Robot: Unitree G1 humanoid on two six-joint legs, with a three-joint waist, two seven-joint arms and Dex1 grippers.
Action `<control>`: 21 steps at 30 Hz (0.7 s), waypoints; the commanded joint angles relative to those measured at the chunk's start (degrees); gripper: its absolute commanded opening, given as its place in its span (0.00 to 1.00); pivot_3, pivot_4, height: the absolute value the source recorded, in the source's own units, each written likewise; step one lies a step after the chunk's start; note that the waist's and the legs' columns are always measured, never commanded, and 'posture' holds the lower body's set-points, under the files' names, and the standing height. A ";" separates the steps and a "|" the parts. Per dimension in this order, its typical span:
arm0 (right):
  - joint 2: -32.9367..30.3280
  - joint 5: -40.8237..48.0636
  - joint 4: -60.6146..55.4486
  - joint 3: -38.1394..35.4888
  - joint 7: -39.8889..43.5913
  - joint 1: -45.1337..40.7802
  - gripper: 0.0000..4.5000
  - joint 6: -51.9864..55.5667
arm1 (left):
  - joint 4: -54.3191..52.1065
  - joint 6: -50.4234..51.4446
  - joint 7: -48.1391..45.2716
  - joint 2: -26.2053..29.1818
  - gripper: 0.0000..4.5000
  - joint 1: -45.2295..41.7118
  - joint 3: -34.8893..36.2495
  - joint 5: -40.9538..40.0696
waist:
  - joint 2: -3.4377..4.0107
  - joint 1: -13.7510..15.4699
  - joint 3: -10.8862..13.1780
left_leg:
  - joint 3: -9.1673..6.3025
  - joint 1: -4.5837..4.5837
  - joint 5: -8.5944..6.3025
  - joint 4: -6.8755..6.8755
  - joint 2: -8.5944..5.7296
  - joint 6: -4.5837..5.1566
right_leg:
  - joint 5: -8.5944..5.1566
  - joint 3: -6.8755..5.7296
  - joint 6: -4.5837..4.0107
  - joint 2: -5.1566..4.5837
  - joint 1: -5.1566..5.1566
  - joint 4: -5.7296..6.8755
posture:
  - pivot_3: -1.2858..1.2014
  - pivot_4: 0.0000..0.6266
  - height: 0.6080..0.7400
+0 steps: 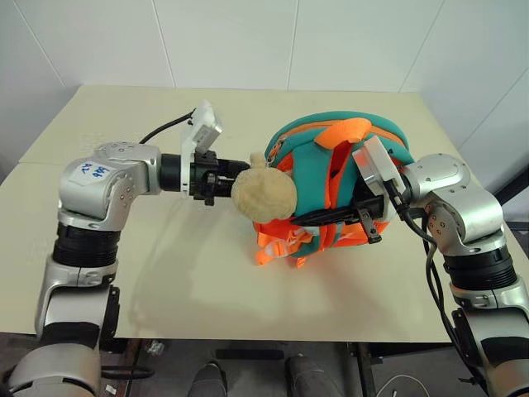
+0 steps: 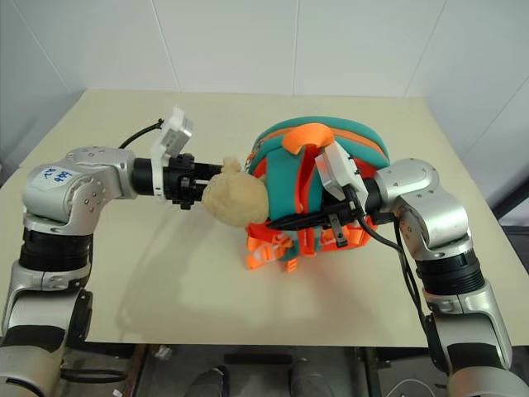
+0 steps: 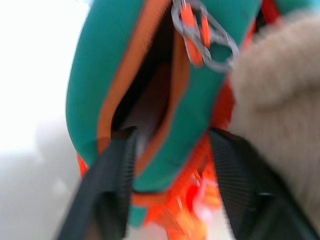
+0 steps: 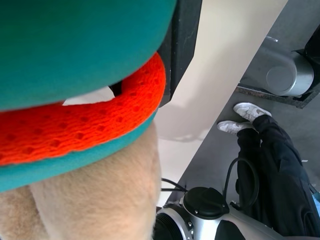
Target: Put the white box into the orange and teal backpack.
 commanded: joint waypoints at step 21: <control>1.31 -0.53 0.03 0.00 -0.08 -1.73 0.00 -1.45 | -11.36 5.86 12.39 0.30 1.00 5.03 9.35 -12.17 | 0.02 -0.03 0.02 | -0.06 0.00 0.00 0.01 -0.01 0.00 | 0.00 -0.03 0.00 0.00 0.04 -0.04 | 0.52 0.24 1.00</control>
